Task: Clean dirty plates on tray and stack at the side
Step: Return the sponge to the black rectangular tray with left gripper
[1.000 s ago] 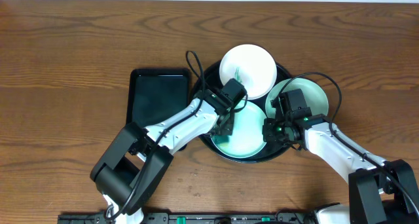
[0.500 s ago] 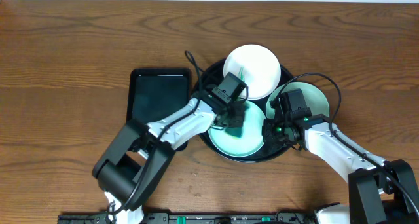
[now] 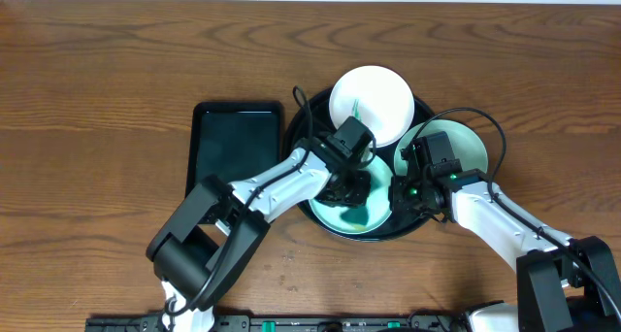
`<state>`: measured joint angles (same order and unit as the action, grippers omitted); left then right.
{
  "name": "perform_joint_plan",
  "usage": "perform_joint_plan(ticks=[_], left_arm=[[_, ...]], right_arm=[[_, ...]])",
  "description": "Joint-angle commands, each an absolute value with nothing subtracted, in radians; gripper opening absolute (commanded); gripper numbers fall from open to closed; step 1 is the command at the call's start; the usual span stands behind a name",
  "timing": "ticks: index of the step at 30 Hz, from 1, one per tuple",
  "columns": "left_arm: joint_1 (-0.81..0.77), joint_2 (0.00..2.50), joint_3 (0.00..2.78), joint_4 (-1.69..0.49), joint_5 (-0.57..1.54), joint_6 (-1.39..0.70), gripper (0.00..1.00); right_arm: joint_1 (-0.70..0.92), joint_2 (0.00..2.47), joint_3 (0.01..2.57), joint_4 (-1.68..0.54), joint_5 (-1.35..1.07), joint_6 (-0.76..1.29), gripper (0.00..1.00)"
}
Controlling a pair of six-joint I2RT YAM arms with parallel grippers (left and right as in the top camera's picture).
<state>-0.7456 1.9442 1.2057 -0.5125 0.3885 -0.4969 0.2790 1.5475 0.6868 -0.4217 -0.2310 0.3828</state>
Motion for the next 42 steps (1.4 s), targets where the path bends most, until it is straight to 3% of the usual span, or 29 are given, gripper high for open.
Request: perform_joint_plan(ticks=[1,10,17,19,21,29,36,37,40,42], left_arm=[[-0.746,1.958,1.166,-0.643,0.052,-0.517,0.07],[-0.744,1.928,1.278,-0.847,-0.313,-0.577,0.07],[-0.737,1.872,1.44,-0.992,-0.236,-0.563,0.07],[-0.72,1.827,1.46,-1.017,-0.236,-0.538,0.07],[-0.686,1.774,1.46,-1.024,-0.236,-0.516,0.07],[-0.431,1.706,1.429,-1.046,-0.211,-0.479,0.08],[-0.246,1.768,1.279,-0.92,-0.009,-0.342,0.08],[-0.229,1.774,1.263,-0.904,0.017,-0.328,0.12],[-0.188,1.783,1.251,-0.895,0.055,-0.321,0.59],[-0.169,1.774,1.252,-0.898,0.08,-0.321,0.64]], right_arm=[[0.283,1.573,0.669,-0.434,-0.17,0.389,0.11],[0.283,1.573,0.669,-0.434,-0.17,0.389,0.1],[0.283,1.573,0.669,-0.438,-0.17,0.389,0.09],[0.283,1.573,0.669,-0.44,-0.17,0.389,0.01],[0.283,1.573,0.669,-0.443,-0.17,0.389,0.01],[0.283,1.573,0.669,-0.442,-0.169,0.389,0.01],[0.283,1.573,0.669,-0.441,-0.169,0.389,0.01],[0.283,1.573,0.669,-0.441,-0.169,0.389,0.01],[0.283,1.573,0.669,-0.441,-0.168,0.388,0.01],[0.283,1.573,0.669,-0.439,-0.169,0.389,0.01]])
